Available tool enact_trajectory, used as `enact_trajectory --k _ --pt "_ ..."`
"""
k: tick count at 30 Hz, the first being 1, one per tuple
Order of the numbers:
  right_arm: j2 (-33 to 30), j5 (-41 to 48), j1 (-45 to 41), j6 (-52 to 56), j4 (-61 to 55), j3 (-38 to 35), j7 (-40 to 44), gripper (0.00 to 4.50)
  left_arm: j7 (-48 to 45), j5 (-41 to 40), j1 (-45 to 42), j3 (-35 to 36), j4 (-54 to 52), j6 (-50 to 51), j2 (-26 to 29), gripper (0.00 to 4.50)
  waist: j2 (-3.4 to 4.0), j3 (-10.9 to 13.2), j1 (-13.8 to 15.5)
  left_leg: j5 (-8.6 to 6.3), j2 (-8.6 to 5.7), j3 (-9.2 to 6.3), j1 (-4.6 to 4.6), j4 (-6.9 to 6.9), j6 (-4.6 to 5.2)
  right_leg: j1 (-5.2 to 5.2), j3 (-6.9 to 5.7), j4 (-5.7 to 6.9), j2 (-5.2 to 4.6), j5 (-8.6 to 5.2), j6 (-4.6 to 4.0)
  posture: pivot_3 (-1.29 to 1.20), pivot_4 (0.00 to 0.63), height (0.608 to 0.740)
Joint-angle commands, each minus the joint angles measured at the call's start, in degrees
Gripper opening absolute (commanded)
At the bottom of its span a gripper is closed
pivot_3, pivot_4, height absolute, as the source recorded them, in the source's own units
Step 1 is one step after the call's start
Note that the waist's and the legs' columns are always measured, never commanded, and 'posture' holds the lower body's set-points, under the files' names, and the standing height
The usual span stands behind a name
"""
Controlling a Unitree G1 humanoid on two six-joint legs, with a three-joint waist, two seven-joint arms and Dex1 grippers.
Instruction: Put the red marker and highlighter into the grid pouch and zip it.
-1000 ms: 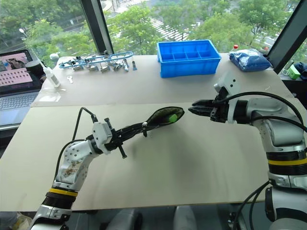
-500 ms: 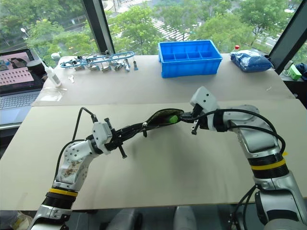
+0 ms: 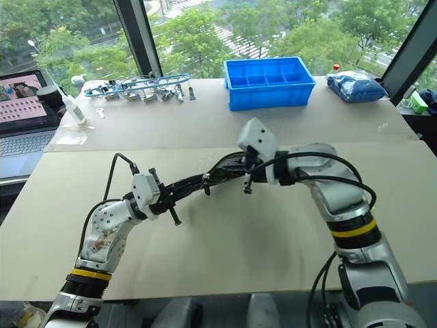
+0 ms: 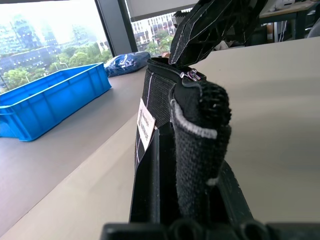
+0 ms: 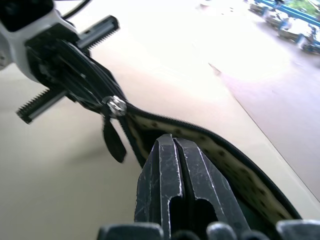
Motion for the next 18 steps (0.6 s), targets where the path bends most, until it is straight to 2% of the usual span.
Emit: enact_trajectory --k 1,4,8,9,11,14,18 --pt "-0.3 -1.8 0.0 -2.0 -2.4 2.8 1.3 0.01 0.4 -0.6 -0.6 0.2 -1.6 -0.3 -0.3 0.01 0.00 0.0 0.1 0.01 0.00 0.00 -0.01 0.00 -0.01 0.00 -0.01 0.00 0.00 0.00 0.00 0.00 0.150 0.740" --pt "-1.4 -0.9 -1.9 -1.0 1.0 -1.2 0.5 0.01 0.7 -0.6 -0.5 0.4 -1.9 -0.3 -0.2 0.01 0.00 0.0 0.1 0.02 0.00 0.00 -0.02 0.01 -0.04 0.00 0.00 0.00 0.00 0.00 0.00 0.00 0.150 0.740" --pt "-2.1 6.4 -4.9 5.1 5.7 -13.0 -2.2 0.01 0.9 -0.6 0.5 0.7 -2.6 -0.4 0.2 0.01 0.00 0.0 0.2 0.02 0.00 0.00 -0.02 0.00 -0.03 0.00 -0.01 0.00 0.00 0.00 0.00 0.00 0.150 0.740" --pt "-2.3 7.5 -5.1 6.9 6.2 -14.6 -2.8 0.59 0.9 -0.6 0.6 0.7 -2.6 -0.4 0.2 0.01 0.00 0.0 0.2 0.02 0.00 0.00 -0.01 0.00 -0.03 0.00 -0.01 -0.01 0.00 0.00 -0.01 0.00 0.150 0.740" --pt "-4.9 8.6 -1.8 7.2 3.8 -15.5 -0.4 1.10 1.0 -0.6 0.5 0.7 -2.5 -0.4 0.2 0.01 0.00 0.0 0.2 0.00 0.00 -0.01 0.00 -0.04 0.00 -0.01 -0.02 0.00 0.00 0.00 -0.01 0.00 0.150 0.740" --pt "-8.3 9.3 3.6 8.9 2.4 -17.0 -0.1 2.13 0.9 -0.6 0.2 0.7 -2.1 -0.4 0.1 0.01 -0.01 0.0 0.2 -0.06 0.00 -0.03 -0.01 -0.06 0.10 0.02 -0.06 -0.04 0.00 0.00 -0.01 0.00 0.150 0.740" --pt "-11.7 14.4 10.0 13.5 0.2 -20.5 2.3 3.50 0.6 -0.7 -0.2 0.5 -1.6 -0.6 0.0 0.01 0.00 0.0 0.3 -0.06 0.00 0.01 -0.04 -0.02 0.12 0.02 -0.04 -0.05 0.00 0.00 -0.01 0.00 0.150 0.740"
